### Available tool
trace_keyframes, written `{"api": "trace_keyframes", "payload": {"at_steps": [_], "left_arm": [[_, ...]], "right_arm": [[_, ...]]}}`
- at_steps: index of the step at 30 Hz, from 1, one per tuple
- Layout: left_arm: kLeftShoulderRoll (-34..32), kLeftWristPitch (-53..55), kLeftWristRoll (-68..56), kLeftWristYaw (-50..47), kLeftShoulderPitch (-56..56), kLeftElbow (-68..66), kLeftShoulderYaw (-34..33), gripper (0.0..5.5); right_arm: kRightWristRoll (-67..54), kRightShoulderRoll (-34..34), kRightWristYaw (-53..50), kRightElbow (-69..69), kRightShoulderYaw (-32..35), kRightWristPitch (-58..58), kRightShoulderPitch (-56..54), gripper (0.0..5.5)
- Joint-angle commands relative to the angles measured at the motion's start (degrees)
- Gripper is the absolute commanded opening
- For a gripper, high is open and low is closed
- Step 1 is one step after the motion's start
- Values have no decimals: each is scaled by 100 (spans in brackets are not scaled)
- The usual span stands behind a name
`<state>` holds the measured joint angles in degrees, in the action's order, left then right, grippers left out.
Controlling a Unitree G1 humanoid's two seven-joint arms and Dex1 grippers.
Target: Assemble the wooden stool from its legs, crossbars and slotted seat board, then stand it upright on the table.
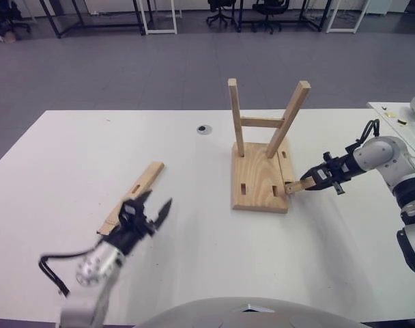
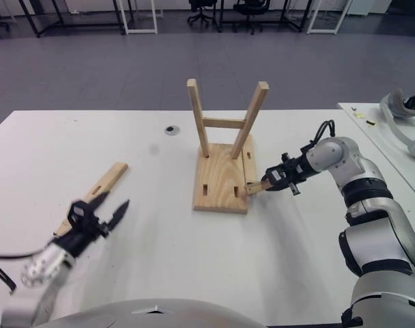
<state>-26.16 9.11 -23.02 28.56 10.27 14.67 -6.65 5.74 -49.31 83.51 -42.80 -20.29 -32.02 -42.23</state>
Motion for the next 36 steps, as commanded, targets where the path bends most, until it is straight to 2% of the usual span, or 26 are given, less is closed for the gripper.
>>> {"api": "trace_keyframes", "payload": {"at_steps": [1,5,7,10,13,24,35,36], "left_arm": [[-388,1040,-992,439,-1639,-192,-308,326],[-38,2411,-2056,-180,-2787,455,-169,326],[-221,3226,-2477,-214,-2950,802,16,326],[-433,4449,-3067,-445,-3207,917,139,326],[-272,5046,-3573,-734,-3401,888,29,326],[512,5362,-4056,-1806,-3893,684,-48,326],[546,5554,-3916,-2196,-3564,947,53,326],[570,5525,-3863,-2231,-3565,930,56,307]], "right_arm": [[-1274,-173,507,2087,552,1747,56,130],[-1147,452,-912,3729,878,2588,90,130],[-847,621,-1493,4239,898,2629,211,130],[201,724,-2377,4322,729,1789,109,130],[812,950,-3012,4278,590,1315,76,130],[1261,1493,-3443,4583,75,1173,417,130],[1498,1548,-3697,4573,137,1538,364,130],[1489,1557,-3705,4588,132,1558,364,130]]}}
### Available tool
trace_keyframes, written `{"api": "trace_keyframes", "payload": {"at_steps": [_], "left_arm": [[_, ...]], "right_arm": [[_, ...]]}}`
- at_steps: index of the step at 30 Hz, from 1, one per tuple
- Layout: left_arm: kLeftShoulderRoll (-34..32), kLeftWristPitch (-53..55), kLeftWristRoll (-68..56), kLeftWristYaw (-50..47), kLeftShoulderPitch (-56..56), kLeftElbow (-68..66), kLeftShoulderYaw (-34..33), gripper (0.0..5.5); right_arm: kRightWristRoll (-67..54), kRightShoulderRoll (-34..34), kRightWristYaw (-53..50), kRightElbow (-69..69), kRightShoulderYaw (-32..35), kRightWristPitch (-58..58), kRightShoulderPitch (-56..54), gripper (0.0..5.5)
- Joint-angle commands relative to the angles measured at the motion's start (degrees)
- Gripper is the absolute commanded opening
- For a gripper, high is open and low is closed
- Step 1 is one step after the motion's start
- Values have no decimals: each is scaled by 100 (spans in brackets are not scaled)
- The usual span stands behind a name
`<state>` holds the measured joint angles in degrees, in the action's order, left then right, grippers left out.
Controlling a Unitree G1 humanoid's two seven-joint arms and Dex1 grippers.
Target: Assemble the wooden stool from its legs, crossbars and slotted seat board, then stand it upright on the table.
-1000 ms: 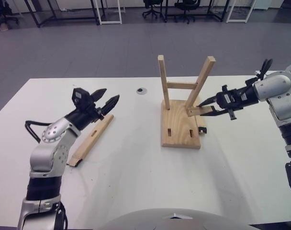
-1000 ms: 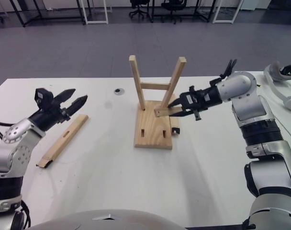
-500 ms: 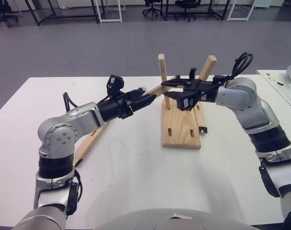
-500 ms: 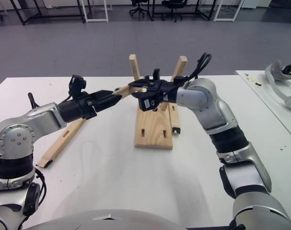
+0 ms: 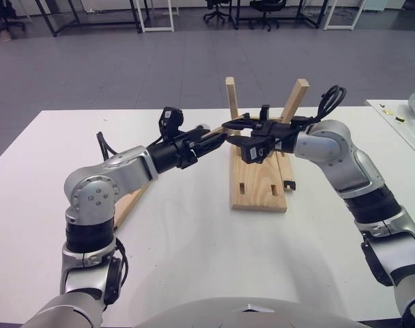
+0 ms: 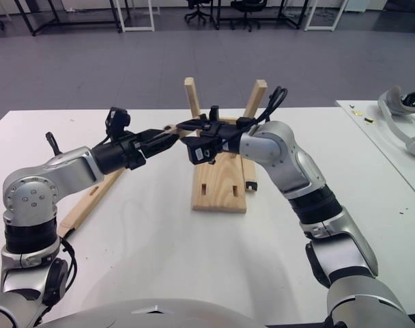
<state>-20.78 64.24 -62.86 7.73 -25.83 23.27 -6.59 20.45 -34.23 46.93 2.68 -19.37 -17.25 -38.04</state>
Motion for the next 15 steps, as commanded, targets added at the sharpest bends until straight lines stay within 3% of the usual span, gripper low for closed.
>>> {"api": "trace_keyframes", "payload": {"at_steps": [1,15], "left_arm": [[54,-17,171,-184,29,43,50,299],[117,-129,347,-152,-2,-92,-25,73]], "right_arm": [[4,61,-52,55,34,99,-54,130],[-96,59,43,138,22,124,21,130]]}}
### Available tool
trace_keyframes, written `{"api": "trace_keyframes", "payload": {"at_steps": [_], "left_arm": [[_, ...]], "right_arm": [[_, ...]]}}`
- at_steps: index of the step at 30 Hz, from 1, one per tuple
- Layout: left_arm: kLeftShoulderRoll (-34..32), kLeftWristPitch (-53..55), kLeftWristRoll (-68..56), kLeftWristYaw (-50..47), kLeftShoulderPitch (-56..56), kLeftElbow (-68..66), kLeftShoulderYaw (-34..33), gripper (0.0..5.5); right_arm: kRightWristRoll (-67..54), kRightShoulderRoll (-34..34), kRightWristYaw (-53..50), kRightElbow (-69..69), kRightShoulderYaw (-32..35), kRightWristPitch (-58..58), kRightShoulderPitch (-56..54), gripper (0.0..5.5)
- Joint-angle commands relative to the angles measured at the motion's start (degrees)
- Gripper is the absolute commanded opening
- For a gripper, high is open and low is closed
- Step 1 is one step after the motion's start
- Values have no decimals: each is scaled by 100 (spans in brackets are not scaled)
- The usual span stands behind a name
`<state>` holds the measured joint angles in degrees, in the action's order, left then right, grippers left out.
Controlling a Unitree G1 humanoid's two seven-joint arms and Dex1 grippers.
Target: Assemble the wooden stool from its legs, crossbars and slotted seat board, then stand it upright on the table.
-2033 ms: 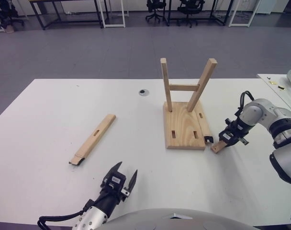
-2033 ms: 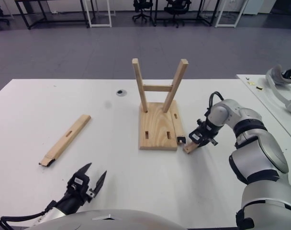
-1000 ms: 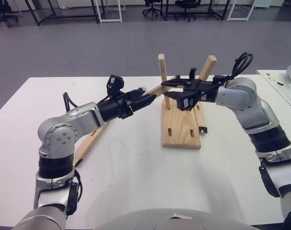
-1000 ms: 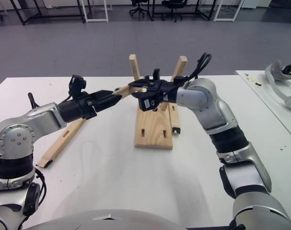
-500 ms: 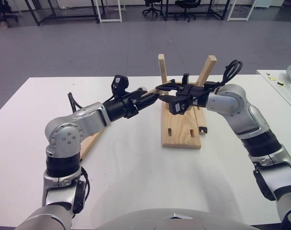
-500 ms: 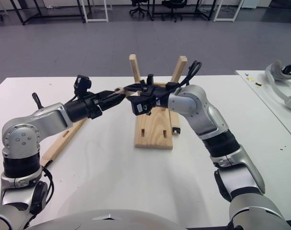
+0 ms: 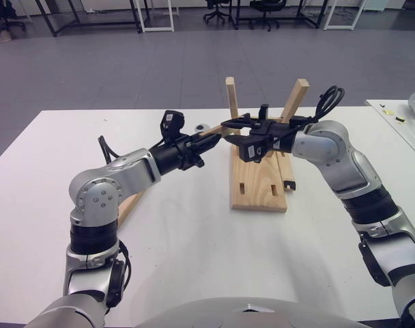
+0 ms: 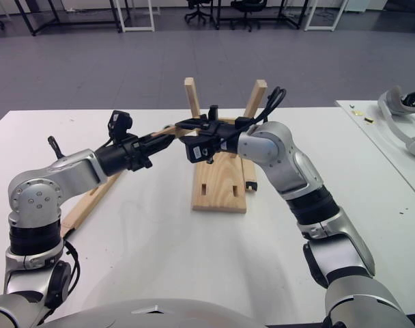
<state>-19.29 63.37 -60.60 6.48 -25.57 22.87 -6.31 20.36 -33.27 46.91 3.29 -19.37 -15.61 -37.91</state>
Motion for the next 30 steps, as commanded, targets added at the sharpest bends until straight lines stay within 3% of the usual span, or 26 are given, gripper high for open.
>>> {"api": "trace_keyframes", "payload": {"at_steps": [1,9,13,16,22,24,27,30], "left_arm": [[-33,-46,132,-14,-32,-63,-58,55],[-54,-117,249,34,62,-143,-128,41],[-304,-281,609,268,279,-498,-212,41],[-1054,-403,958,808,515,-807,-480,41],[-3122,-1087,1700,3045,654,-1945,-776,41],[-3927,-1506,2157,4023,956,-2212,-567,41],[-4708,-1897,2828,5281,475,-2828,176,41],[-4935,-2237,3725,6399,-621,-3682,1214,41]], "right_arm": [[-90,-38,49,79,19,-48,6,130],[-464,-149,626,417,-58,737,362,130],[-607,-169,693,517,-25,857,468,212],[-499,-246,727,565,-87,829,627,267],[-431,-154,459,771,26,1371,1012,273],[-428,-159,381,864,44,1485,1130,273],[-353,-222,240,1182,145,1763,1435,273],[-252,-217,96,1504,194,2058,1749,273]]}}
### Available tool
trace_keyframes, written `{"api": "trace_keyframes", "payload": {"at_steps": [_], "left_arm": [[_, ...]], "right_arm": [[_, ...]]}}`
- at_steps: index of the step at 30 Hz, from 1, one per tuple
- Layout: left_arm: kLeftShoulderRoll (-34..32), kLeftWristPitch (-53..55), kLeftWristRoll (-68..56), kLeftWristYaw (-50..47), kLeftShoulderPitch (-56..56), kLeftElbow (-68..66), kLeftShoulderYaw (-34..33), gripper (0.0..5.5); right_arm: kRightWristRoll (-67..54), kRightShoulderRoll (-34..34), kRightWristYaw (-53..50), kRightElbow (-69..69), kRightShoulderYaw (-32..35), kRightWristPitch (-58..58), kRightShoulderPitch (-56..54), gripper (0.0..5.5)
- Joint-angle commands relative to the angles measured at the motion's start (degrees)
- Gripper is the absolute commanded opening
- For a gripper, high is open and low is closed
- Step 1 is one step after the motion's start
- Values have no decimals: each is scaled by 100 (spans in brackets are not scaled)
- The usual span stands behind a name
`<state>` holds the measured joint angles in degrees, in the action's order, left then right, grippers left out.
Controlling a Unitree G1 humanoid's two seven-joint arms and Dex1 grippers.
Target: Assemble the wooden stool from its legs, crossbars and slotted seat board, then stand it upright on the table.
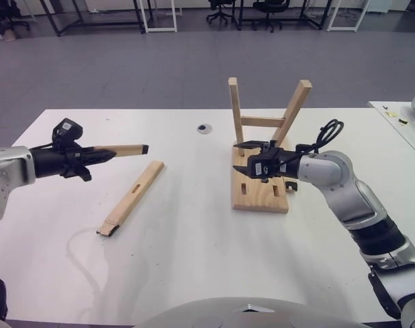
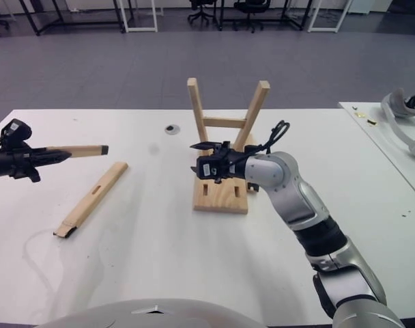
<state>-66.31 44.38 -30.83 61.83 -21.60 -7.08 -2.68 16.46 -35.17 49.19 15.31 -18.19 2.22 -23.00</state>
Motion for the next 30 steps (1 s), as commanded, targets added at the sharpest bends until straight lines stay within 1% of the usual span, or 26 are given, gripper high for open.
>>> {"api": "trace_keyframes", "payload": {"at_steps": [1,4,6,8,10,11,15,19,24,27,30], "left_arm": [[-143,-435,1023,1148,-1418,-1020,1149,41],[173,-849,1914,2105,-2447,-1967,2079,41],[363,-1173,2474,2607,-3074,-2677,2529,41],[554,-1284,2988,2920,-3649,-3394,2887,41],[712,-1392,3499,3043,-4101,-4049,3269,41],[812,-1274,3638,3059,-4287,-4273,3435,41],[1083,-590,3404,3066,-4882,-4518,4346,41],[1380,-214,3018,3066,-5585,-4619,4836,41],[1453,-855,3289,3066,-5986,-4705,5762,41],[1299,-1018,3181,3066,-6135,-4618,6730,41],[1286,-468,2596,3067,-6408,-4582,7641,41]], "right_arm": [[176,1,-170,379,63,362,323,273],[250,127,-304,594,6,603,504,273],[291,199,-387,732,-38,770,627,273],[358,260,-468,877,-84,928,760,273],[460,334,-550,1035,-151,1085,919,273],[501,390,-607,1103,-186,1156,1001,273],[776,734,-935,1290,-420,1482,1254,273],[966,945,-1156,1300,-560,1634,1349,273],[1048,1154,-1281,1213,-690,1700,1277,273],[1029,1162,-1263,1189,-675,1696,1236,273],[1000,1155,-1290,1101,-647,1629,1245,273]]}}
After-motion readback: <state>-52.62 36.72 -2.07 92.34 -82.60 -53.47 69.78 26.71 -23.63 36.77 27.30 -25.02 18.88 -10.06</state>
